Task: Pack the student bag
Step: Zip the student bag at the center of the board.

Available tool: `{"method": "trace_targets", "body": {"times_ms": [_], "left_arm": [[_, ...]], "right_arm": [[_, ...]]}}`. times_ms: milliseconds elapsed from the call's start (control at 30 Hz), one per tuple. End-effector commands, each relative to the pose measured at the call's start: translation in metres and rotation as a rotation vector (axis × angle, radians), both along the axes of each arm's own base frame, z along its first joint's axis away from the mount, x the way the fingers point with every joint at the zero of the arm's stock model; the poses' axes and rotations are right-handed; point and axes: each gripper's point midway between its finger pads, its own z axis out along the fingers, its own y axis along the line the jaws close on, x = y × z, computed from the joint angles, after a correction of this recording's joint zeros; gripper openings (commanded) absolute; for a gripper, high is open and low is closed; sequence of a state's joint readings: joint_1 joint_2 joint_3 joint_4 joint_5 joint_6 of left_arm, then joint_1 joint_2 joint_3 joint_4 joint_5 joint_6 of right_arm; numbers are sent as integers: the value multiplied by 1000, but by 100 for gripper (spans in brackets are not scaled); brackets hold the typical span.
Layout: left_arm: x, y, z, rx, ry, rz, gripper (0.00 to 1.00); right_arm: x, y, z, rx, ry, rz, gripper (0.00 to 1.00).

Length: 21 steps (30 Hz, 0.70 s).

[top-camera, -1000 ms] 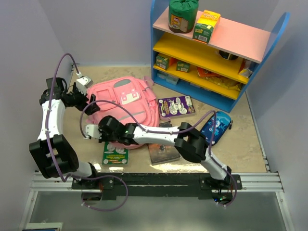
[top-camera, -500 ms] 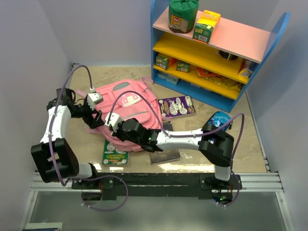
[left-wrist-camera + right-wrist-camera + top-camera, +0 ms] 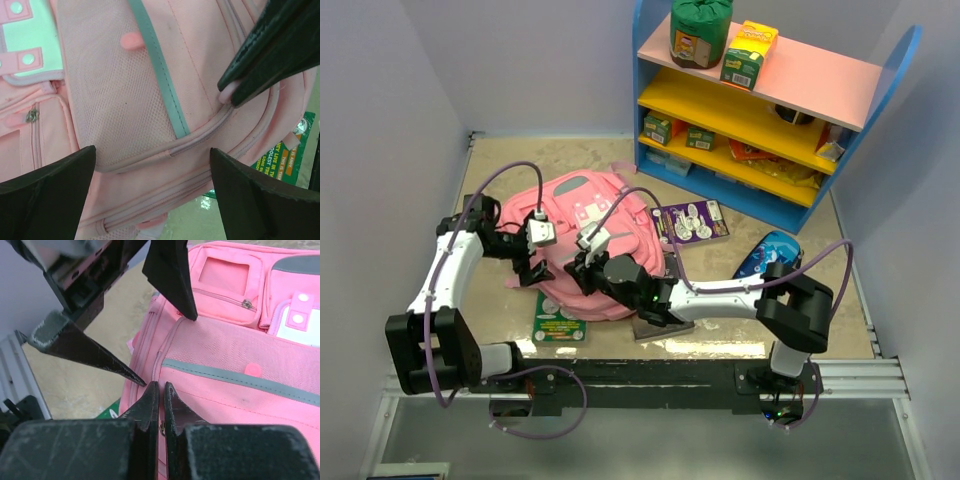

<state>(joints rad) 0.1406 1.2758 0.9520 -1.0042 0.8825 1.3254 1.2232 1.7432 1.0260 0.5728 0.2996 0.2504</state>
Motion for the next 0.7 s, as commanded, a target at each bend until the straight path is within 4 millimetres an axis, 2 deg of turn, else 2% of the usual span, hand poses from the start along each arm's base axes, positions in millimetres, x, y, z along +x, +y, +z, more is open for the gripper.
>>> {"method": "trace_targets", "body": {"times_ms": [0, 167, 233, 400, 500, 533, 667], "left_arm": [[-11, -11, -1, -45, -48, -107, 100], [-15, -32, 26, -105, -123, -143, 100], [-17, -38, 30, -101, -142, -155, 100], [-33, -55, 18, -88, -104, -213, 99], [-39, -56, 4, -65, -62, -233, 88], [-41, -55, 1, -59, -49, -236, 80], [-42, -48, -10, -15, -16, -238, 71]], "right_arm": [[12, -11, 62, 270, 36, -110, 0], [14, -15, 46, 317, 137, -163, 0], [14, -17, 42, 329, 161, -170, 0], [11, -19, 35, 353, 223, -189, 0], [14, -26, 37, 358, 222, -218, 0], [15, -28, 36, 350, 224, -228, 0], [13, -34, 35, 348, 226, -232, 0]]}}
